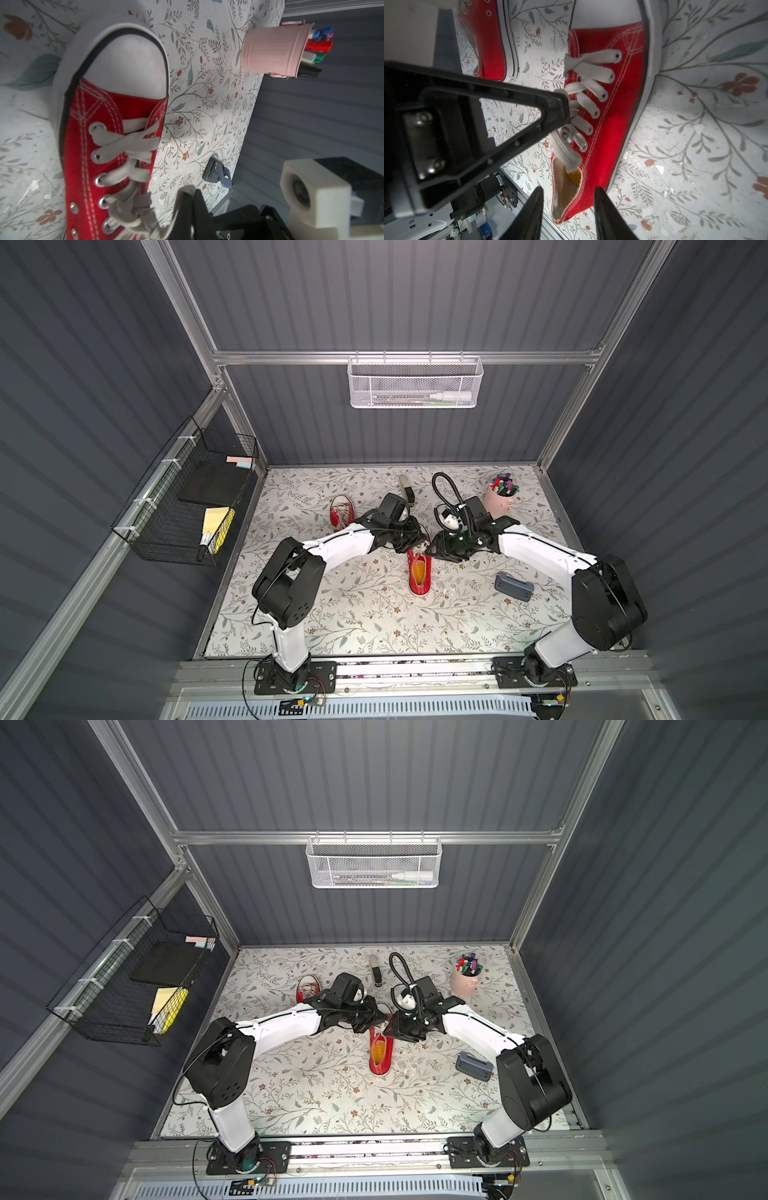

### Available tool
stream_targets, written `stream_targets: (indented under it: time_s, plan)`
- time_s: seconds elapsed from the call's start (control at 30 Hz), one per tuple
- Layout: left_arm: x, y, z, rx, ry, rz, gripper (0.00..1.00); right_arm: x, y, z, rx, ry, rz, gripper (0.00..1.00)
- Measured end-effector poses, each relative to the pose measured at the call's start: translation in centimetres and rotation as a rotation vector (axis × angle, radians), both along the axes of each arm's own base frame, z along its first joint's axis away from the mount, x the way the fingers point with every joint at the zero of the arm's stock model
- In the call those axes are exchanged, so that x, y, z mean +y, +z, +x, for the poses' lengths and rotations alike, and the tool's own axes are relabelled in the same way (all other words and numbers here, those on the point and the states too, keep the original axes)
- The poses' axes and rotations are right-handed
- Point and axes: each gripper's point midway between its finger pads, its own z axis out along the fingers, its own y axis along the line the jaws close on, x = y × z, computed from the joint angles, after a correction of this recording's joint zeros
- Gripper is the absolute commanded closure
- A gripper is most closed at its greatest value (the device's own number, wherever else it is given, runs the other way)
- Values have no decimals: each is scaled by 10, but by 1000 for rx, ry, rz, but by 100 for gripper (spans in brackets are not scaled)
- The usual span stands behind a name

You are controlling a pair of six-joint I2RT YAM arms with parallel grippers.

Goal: Remove the insole from the shoe
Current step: Untie the shoelace on the shoe.

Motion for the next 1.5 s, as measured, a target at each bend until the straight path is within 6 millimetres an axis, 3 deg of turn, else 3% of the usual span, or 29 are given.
stream_targets:
  time_s: [0.2, 0.43, 0.5, 0.73, 0.83, 1.0, 1.1, 1.5]
  plan:
    - [0, 0, 0, 2, 2, 0, 94, 10, 2, 14, 23, -15, 13, 70]
    - [-1, 1, 2, 14, 22, -13, 100, 9, -8, 5, 206, -166, 15, 56]
    - [0, 2, 4, 11, 35, -15, 100, 9, -6, 2, 239, -219, 21, 56]
    - [3, -3, 7, 23, 77, -9, 100, 13, 26, -8, 261, -369, 80, 83]
    - [4, -4, 7, 28, 84, -9, 100, 14, 23, -4, 287, -432, 95, 88]
    - [4, -3, 7, 28, 88, -13, 100, 13, 0, 3, 343, -501, 60, 87]
    - [4, -3, 7, 30, 91, -15, 100, 11, -13, 5, 362, -528, 31, 80]
    - [3, -3, 8, 32, 95, -19, 100, 17, -17, 22, 347, -555, 36, 77]
